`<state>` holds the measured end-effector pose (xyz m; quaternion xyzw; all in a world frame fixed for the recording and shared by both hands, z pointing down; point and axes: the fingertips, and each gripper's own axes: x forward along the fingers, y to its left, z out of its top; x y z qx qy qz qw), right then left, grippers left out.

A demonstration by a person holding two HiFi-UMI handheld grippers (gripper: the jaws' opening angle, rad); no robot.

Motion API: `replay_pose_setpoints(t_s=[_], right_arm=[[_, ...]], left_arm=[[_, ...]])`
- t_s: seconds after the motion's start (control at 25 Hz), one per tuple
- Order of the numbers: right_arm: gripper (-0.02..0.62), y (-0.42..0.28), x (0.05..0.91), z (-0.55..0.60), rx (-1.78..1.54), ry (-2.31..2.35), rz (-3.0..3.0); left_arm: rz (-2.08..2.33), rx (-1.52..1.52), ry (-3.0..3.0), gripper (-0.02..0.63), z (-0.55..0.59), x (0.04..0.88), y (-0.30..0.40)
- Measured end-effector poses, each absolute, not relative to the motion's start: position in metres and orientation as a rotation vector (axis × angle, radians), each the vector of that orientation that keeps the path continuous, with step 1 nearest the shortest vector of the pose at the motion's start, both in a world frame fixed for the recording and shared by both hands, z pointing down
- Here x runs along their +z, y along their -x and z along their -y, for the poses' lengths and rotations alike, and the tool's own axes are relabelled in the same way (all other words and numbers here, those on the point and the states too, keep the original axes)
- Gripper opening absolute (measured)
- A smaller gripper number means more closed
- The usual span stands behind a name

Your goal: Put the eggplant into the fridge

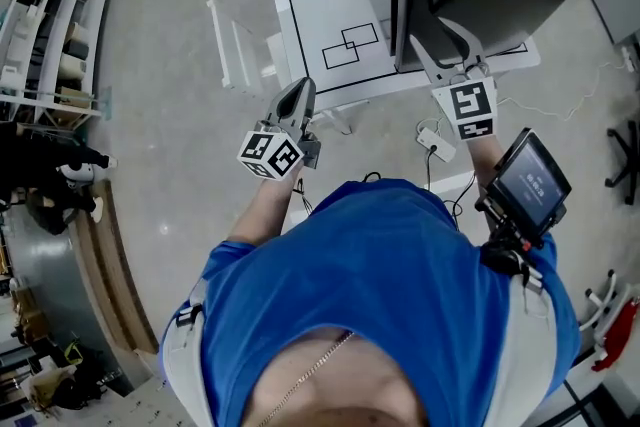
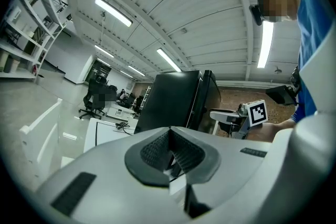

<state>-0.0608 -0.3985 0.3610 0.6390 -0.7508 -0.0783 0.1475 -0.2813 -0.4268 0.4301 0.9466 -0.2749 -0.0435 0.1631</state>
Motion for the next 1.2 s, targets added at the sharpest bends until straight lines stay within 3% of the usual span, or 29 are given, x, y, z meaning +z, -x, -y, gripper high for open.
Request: replay_pose_setpoints(t_s=[0.72,1.2], right_arm=[[0.189,0.056,0.367,0.424,-0.217,-1.875,2.113],[0.189,0.044,0.369,0.391,-0.183,-1.884,2.128]], left_arm=[[0.800,-0.161,-2.690,0.009,0.433,0.430,0.299],[0.716,-0.209,-2.703,0.008,0.413,0.420,0.269]])
